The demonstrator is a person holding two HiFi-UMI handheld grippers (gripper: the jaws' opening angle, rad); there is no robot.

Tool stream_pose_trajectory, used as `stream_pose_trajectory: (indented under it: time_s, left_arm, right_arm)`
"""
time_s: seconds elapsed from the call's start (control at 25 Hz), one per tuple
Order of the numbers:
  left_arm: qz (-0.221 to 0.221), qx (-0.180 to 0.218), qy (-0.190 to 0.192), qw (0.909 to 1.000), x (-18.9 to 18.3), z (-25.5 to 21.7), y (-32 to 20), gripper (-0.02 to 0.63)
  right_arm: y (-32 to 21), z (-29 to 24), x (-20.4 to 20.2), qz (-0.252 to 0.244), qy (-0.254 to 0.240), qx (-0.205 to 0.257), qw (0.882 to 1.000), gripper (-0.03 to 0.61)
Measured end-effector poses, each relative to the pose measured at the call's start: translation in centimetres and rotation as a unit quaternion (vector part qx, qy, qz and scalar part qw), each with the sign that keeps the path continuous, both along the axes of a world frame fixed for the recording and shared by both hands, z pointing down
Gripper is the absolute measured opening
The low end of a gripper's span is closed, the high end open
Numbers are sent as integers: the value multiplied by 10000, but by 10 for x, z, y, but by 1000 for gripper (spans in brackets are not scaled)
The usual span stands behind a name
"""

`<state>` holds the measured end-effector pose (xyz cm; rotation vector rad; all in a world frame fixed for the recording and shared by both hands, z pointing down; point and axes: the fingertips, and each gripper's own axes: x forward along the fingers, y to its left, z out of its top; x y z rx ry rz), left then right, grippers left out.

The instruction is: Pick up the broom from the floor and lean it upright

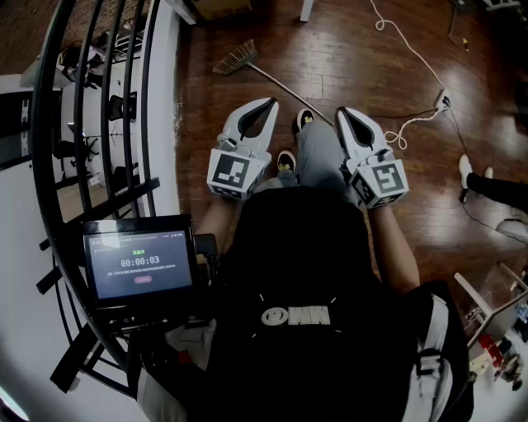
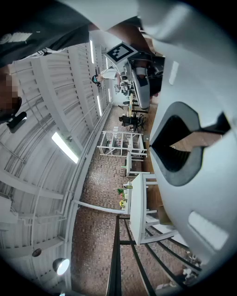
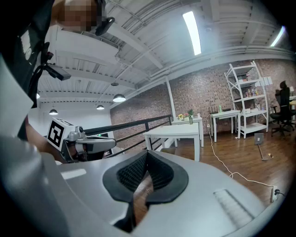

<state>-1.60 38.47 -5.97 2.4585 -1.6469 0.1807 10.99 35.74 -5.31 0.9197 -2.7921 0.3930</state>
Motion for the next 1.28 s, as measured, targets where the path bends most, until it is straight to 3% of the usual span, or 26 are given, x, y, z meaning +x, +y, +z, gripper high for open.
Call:
stream_pose_trajectory:
  time_s: [0.12,0.28,0.4,0.52,0.6,0.68,0.76,0.84,0.92,1.0,1.08,1.2,1.28]
  left_arm:
    - [107,100,-218,9997,-7,4,-5,14]
    - [266,-266,-609,9974,-6,51,-49,14]
    - [598,-546,-965,9920,-3,92,-79,14]
    - [991,-642,-1410,9829,0,114,-74,16]
    - [1231,-850,-1779,9726,2,135,-86,185]
    - [1513,-1242,-2417,9504,6,173,-122,271]
    - [2007,-1666,-3171,9118,10,219,-155,322]
    - [2493,-1902,-3732,8731,14,261,-180,333]
    - [2793,-2014,-4085,8453,14,299,-205,333]
    - [2971,-2091,-4294,8269,11,336,-229,333]
    - [3138,-2214,-4341,8149,10,382,-250,328]
    - [3441,-2790,-4255,7891,7,469,-249,322]
    - [3500,-2971,-4226,7814,5,525,-245,307]
  right_arm:
    - [-2,-2,-4,46,-24,25,10000,3]
    - [-45,32,-3,120,-103,-240,9996,3]
    - [-78,55,-5,160,-130,-379,9991,3]
    - [-78,55,-5,218,-116,-350,9991,3]
    - [-93,58,0,255,-117,-328,9991,3]
    - [-134,73,9,338,-128,-419,9985,3]
    - [-176,93,17,394,-78,-582,9975,3]
    - [-212,113,20,367,19,-676,9970,3]
    - [-242,132,22,289,97,-675,9973,3]
    - [-265,155,19,179,188,-675,9974,3]
    - [-279,192,15,90,313,-773,9965,3]
    - [-282,260,9,129,327,-1213,9920,3]
    - [-280,310,4,142,368,-1453,9886,3]
